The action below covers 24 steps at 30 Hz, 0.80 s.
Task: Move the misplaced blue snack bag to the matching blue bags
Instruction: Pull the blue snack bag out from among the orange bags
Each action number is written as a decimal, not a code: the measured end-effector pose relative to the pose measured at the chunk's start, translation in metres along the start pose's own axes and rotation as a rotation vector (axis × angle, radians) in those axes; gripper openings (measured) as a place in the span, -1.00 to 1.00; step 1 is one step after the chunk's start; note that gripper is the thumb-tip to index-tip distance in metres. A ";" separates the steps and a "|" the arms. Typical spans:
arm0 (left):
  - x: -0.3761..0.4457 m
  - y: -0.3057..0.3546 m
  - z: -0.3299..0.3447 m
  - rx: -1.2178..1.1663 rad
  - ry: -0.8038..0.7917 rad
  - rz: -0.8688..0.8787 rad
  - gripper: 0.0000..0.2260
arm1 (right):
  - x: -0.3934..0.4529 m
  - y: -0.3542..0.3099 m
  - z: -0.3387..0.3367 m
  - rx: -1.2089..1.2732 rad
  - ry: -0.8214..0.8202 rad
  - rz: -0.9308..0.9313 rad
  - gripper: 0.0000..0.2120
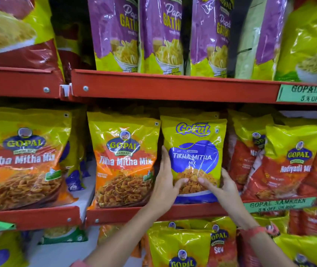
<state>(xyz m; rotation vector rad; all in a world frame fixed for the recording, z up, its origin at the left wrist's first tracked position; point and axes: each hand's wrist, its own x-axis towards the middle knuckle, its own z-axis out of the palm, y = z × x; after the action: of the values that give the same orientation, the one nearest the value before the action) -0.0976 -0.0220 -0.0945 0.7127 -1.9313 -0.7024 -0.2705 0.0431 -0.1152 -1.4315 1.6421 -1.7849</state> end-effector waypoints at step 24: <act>-0.062 0.038 -0.079 -0.359 -0.006 0.001 -0.58 | -0.102 -0.083 0.007 0.166 0.112 -0.177 -0.48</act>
<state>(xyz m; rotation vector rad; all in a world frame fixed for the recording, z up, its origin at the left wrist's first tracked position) -0.0098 0.0339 -0.0701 0.4849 -1.7463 -1.0182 -0.1884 0.1424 -0.0878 -1.4644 1.4159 -2.0809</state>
